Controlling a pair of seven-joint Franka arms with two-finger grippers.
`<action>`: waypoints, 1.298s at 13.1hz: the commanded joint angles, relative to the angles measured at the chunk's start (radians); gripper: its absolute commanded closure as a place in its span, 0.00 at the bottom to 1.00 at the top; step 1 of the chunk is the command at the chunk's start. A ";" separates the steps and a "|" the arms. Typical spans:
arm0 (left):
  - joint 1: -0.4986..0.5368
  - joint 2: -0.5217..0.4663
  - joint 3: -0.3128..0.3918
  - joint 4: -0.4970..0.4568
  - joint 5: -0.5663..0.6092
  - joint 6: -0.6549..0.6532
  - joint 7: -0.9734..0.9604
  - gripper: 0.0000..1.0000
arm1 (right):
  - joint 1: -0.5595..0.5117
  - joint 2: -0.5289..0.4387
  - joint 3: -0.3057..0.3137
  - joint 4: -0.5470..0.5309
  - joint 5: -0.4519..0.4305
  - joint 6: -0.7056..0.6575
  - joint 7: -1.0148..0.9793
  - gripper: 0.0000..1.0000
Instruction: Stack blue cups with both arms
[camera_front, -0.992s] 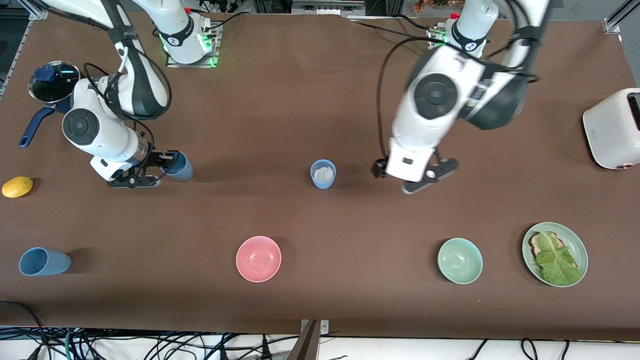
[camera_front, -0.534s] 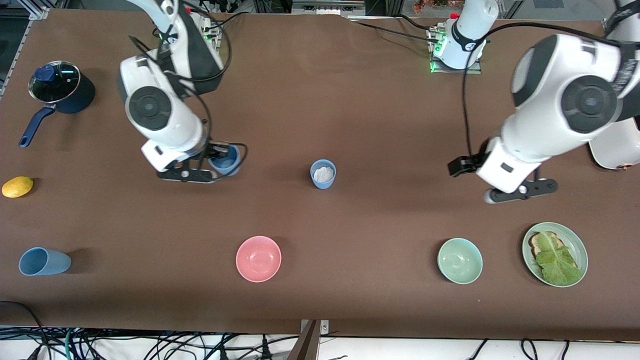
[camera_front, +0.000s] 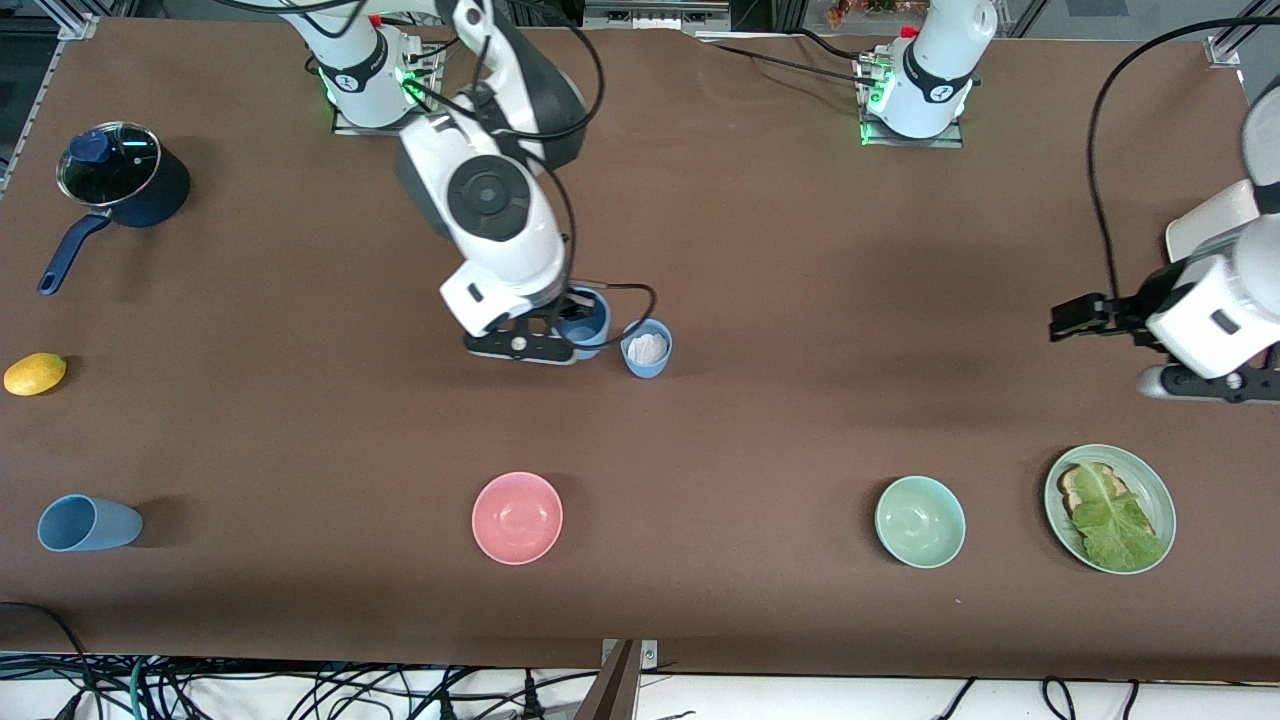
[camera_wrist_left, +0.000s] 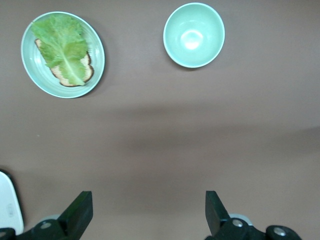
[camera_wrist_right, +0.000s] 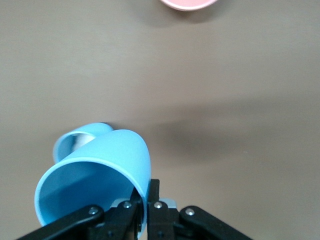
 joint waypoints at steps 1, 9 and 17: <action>0.037 -0.015 -0.021 0.005 -0.008 -0.037 0.083 0.00 | 0.025 0.125 -0.010 0.183 0.015 -0.039 0.059 1.00; 0.000 -0.097 -0.004 0.005 -0.016 -0.073 0.058 0.00 | 0.068 0.143 -0.010 0.175 0.032 -0.029 0.088 1.00; -0.099 -0.288 0.097 -0.225 -0.008 0.018 0.024 0.00 | 0.070 0.177 -0.009 0.178 0.033 0.023 0.090 1.00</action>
